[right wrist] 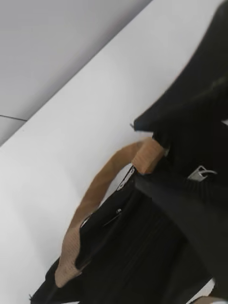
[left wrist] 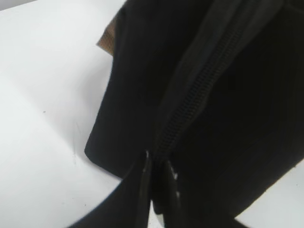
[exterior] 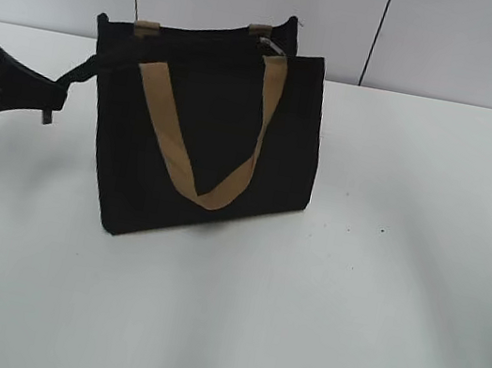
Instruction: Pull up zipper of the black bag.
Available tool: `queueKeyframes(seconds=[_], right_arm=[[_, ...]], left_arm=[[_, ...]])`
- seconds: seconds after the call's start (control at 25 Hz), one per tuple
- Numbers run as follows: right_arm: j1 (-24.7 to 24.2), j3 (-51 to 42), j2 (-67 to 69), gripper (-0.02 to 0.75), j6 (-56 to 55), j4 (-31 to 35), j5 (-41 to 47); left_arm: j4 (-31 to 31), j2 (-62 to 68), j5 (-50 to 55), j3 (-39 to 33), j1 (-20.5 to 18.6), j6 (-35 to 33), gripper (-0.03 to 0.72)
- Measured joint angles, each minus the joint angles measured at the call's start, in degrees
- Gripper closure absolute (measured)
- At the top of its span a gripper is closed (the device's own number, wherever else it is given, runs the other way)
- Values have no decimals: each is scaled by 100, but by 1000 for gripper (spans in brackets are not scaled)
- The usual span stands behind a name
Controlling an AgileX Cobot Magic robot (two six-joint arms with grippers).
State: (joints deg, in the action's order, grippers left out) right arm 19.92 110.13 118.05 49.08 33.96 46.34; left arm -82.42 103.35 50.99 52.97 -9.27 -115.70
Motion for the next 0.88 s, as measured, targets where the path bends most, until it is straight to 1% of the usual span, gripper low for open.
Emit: queueKeyframes(seconds=[0.04, 0.12, 0.2, 0.24, 0.32, 0.4, 0.48, 0.52, 0.56, 0.64, 0.68, 0.76, 0.84, 0.88], right_arm=[[-13, 11, -59, 358, 0, 0, 8], [-19, 23, -188, 246, -10, 0, 27], [-19, 23, -282, 199, -10, -22, 118], [-19, 23, -336, 194, -17, -72, 189], [-19, 23, -449, 192, -167, -298, 394], [-19, 23, -579, 193, -495, -703, 655], [-19, 23, -672, 193, -1031, -1388, 1009], [-19, 23, -705, 193, -1286, -1723, 1176], [-19, 23, -727, 193, -1606, -2145, 1384], [-19, 23, -734, 193, -2251, -2942, 1773], [-19, 23, -739, 193, -2509, -3360, 1976], [-19, 23, -752, 193, -3101, -4029, 2237], [-33, 23, -786, 193, -3592, -4626, 2297], [-69, 23, -811, 193, -3830, -4798, 2303]], left_arm=[[-14, 0, 74, 0, 0, 0, 501], [-14, -44, 146, 0, 0, 75, 312], [-14, -170, 69, 0, 0, 292, 166], [-8, -273, -67, 0, 0, 404, 120], [69, -520, -438, 0, 0, 716, 87], [266, -820, -927, 0, 0, 1194, 91], [795, -1073, -1485, 0, 0, 1945, 103], [1147, -1193, -1733, 7, 0, 2438, 110], [1727, -1282, -1849, 41, 0, 3197, 118], [3302, -1430, -2040, 215, 0, 4872, 139], [4034, -1464, -2004, 378, 0, 5866, 153], [5707, -1494, -1672, 807, 0, 7704, 181], [6887, -1495, -1266, 1223, 0, 8993, 204], [7339, -1495, -1045, 1433, 0, 9449, 210]])
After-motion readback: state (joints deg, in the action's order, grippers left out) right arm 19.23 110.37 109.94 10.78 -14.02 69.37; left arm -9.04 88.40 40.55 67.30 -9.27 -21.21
